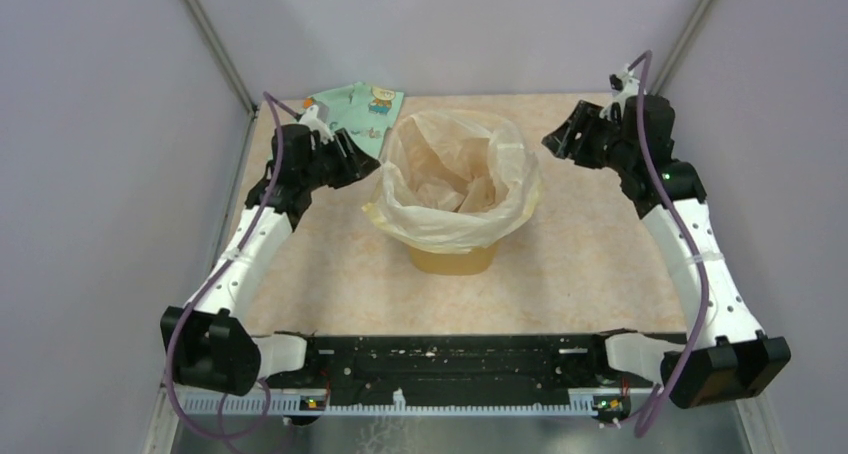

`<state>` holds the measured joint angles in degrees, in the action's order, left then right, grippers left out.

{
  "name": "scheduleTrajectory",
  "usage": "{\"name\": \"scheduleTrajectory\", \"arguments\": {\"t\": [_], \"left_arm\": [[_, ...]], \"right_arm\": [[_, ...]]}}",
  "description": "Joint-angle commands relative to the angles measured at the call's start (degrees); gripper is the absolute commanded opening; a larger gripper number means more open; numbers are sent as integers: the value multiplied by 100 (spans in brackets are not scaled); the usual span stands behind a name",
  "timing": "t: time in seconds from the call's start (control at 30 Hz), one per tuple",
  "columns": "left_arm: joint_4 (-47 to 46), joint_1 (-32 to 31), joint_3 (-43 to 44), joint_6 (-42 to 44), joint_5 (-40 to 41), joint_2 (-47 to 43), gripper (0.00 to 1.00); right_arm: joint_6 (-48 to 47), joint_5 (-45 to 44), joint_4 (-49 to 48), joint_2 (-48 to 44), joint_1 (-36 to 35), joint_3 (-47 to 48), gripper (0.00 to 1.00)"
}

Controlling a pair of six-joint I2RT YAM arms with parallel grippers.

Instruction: Put the trash bags into the trash bin

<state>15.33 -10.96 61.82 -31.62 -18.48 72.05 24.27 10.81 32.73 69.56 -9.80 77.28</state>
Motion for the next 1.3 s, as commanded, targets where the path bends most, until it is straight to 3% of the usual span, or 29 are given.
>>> {"name": "scheduleTrajectory", "arguments": {"t": [0.0,0.2,0.4,0.73,1.03,1.17,1.27], "left_arm": [[169,380,40,-56,-674,-330,55],[84,753,-453,-443,-1788,-623,62],[-664,1043,-1097,-1230,-2817,-859,65],[-2562,1058,-2047,-2999,-3876,-870,66],[-3891,1061,-2692,-4280,-4056,-971,54],[-4108,1052,-2745,-4514,-4052,-988,38],[-4041,1058,-2729,-4429,-4044,-965,19]], "right_arm": [[285,801,-133,-483,290,-483,56],[963,1854,-1077,-1147,532,-1640,59],[1787,2188,-2268,-1688,602,-2650,73],[3265,2479,-4363,-1866,611,-3919,71],[4199,2549,-5481,-1937,611,-4517,45],[4344,2566,-5674,-1959,611,-4623,28],[4199,2513,-5462,-1994,611,-4574,11]]}}
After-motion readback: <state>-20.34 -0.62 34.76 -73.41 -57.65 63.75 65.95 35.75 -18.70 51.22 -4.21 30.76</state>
